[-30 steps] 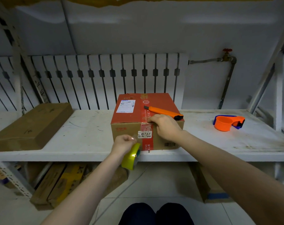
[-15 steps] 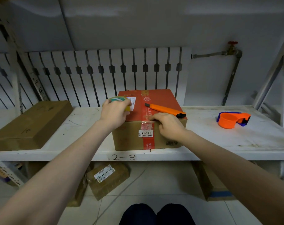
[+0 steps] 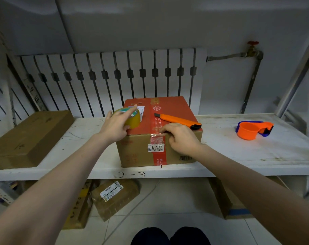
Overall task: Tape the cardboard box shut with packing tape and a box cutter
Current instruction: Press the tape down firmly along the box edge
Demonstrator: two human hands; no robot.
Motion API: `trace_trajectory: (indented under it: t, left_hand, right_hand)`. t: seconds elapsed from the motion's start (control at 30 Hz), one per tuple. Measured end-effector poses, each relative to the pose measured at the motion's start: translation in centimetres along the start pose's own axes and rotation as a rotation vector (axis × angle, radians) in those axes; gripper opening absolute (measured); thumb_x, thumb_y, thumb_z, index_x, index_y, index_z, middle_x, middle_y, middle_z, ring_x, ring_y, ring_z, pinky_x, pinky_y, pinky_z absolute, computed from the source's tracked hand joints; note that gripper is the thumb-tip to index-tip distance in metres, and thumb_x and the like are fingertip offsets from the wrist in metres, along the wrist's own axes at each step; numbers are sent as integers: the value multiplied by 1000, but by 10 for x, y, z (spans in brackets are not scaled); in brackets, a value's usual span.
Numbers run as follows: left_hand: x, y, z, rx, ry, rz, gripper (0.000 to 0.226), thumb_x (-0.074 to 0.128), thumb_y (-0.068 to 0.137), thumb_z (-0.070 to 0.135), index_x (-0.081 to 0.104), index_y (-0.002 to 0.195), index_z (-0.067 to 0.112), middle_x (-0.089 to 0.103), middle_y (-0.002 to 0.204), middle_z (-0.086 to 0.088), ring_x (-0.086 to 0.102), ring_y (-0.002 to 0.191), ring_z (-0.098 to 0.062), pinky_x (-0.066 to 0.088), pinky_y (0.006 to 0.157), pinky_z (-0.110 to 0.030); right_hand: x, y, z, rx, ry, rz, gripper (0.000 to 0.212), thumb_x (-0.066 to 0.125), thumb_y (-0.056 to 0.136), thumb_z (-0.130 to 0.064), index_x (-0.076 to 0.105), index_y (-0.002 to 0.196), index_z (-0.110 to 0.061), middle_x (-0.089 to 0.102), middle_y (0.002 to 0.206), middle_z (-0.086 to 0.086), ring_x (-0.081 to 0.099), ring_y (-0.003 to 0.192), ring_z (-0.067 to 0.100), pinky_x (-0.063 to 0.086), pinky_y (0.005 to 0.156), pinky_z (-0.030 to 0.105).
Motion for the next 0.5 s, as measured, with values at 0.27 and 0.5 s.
trace_trajectory:
  t: [0.27, 0.5]
  left_hand:
    - [0, -27, 39, 124, -95, 268, 39, 55, 87, 8, 55, 125, 14, 58, 127, -6, 49, 121, -25, 41, 102, -37]
    - [20, -20, 60, 112, -61, 129, 29, 43, 96, 22, 63, 118, 20, 65, 119, 1, 53, 109, -20, 42, 91, -35]
  right_hand:
    - [-2, -5, -2, 35, 36, -70, 39, 52, 88, -6, 57, 122, -23, 60, 128, -2, 54, 118, 17, 47, 97, 34]
    - [-6, -3, -4, 99, 83, -112, 41, 47, 90, -4, 54, 126, -22, 59, 128, 1, 57, 113, 20, 52, 91, 37]
Point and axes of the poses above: each hand's wrist, its own y-axis towards the middle knuckle, its own x-axis out of the palm, z = x × y, the point moved 5 cm from there along y, towards the middle knuckle
